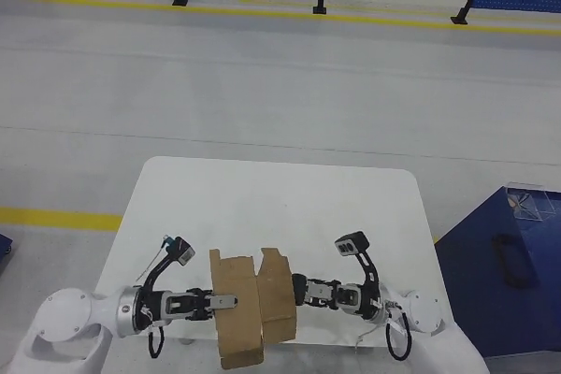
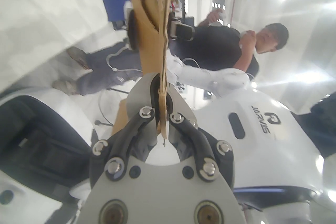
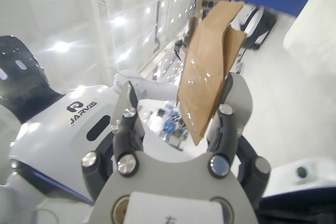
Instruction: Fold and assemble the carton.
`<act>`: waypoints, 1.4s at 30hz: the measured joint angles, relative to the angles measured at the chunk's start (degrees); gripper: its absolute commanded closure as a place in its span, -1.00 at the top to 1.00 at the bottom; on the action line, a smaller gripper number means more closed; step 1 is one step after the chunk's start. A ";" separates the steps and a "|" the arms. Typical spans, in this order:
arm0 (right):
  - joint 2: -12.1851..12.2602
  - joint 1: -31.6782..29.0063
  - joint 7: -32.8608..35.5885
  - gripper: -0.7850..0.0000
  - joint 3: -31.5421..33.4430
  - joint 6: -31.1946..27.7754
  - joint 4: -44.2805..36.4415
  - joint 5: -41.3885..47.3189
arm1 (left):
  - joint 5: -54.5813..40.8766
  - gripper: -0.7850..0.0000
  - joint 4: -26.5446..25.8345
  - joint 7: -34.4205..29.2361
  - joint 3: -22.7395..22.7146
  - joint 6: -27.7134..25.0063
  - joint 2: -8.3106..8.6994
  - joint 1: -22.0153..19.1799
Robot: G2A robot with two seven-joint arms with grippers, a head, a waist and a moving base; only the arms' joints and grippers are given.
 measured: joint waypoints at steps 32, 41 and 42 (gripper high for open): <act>-1.57 -7.93 -30.89 -1.00 3.09 -19.21 -6.21 -35.63 | -25.29 -1.00 10.97 24.50 24.64 -26.64 -5.97 -3.57; -0.99 -7.38 -28.16 -1.00 2.55 -17.72 -6.63 -31.50 | -25.84 1.00 11.01 25.96 23.82 -26.46 -6.21 -3.26; -0.92 -7.27 -28.03 -1.00 2.79 -17.15 -6.75 -31.55 | -25.83 1.00 11.00 26.04 23.64 -26.25 -6.21 -3.24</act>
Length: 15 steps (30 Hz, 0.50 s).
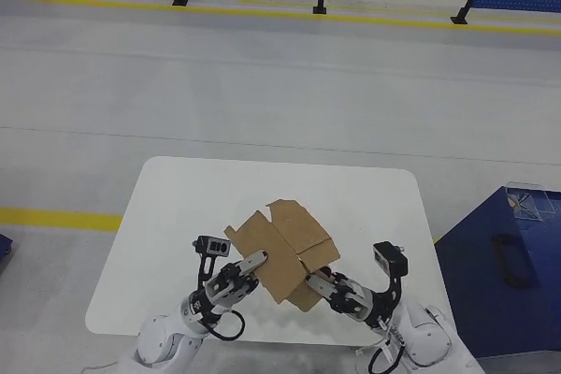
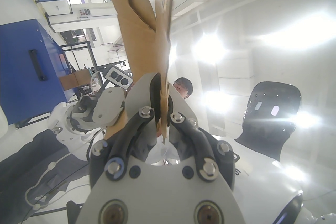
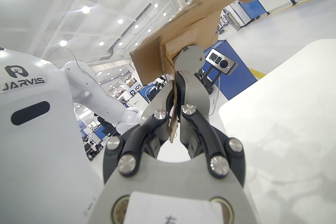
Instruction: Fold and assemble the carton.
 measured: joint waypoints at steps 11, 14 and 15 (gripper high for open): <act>0.79 1.36 1.59 -1.00 4.58 13.20 -1.25 -12.08 | 8.53 1.00 13.77 11.98 -7.72 5.51 0.66 -3.05; 1.19 1.51 4.60 -1.00 5.44 15.74 -1.38 -14.37 | 11.24 1.00 19.95 14.72 -10.57 6.52 1.02 -5.47; 1.30 1.53 5.62 -1.00 5.49 16.22 -1.42 -14.81 | 11.70 1.00 21.44 14.91 -11.29 6.90 1.12 -6.30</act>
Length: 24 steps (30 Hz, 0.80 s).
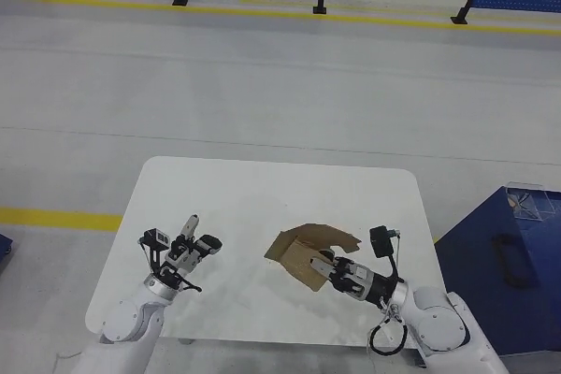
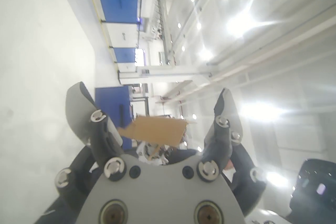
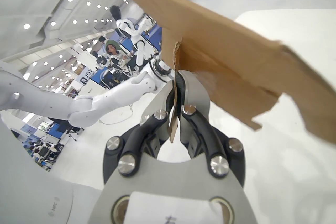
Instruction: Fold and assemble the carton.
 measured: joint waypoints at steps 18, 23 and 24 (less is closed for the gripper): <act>1.61 -0.34 14.85 -1.00 -3.55 -2.38 -4.84 -1.14 | -3.12 1.00 -17.78 -22.25 -4.40 2.09 1.42 0.50; 2.05 -1.01 15.80 -1.00 -3.99 -4.50 -5.72 -0.53 | 2.20 1.00 -17.34 -26.92 -1.87 7.73 1.74 -1.47; 2.12 -1.09 15.77 -1.00 -3.99 -4.66 -5.80 -0.58 | 2.85 1.00 -17.17 -27.80 -1.28 8.68 1.77 -1.76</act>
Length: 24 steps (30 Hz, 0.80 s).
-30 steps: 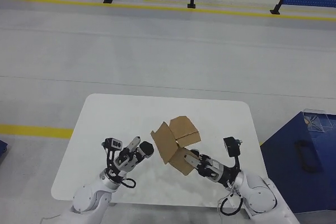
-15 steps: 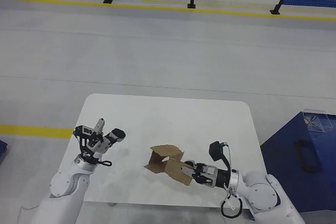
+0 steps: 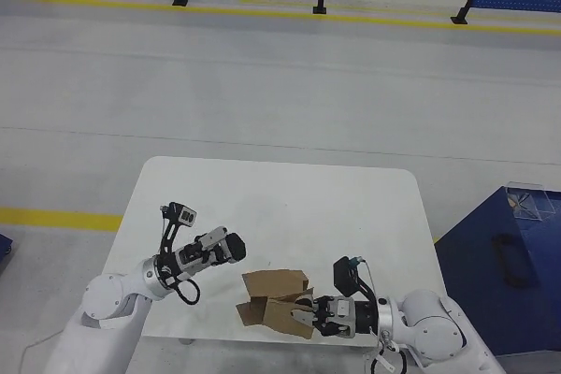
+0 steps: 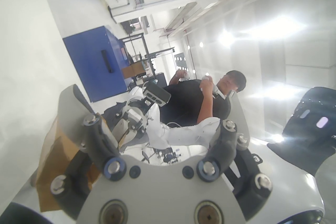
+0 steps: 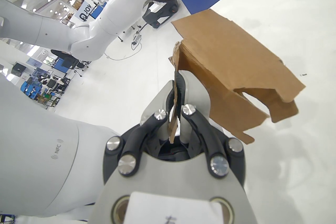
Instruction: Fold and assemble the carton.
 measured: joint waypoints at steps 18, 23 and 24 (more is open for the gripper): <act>0.57 -0.45 -1.26 -1.00 -0.17 -0.15 -0.65 0.02 | 5.82 1.00 3.10 -5.17 4.28 5.87 0.47 -1.88; 0.54 -0.47 -4.66 -1.00 -0.22 2.97 -0.51 -0.75 | 1.98 1.00 4.81 -1.96 1.94 1.49 0.57 -1.12; 0.57 -0.45 -4.95 -1.00 -0.17 3.30 -0.41 -0.64 | 1.81 1.00 4.62 -0.19 0.93 -0.31 0.79 -0.89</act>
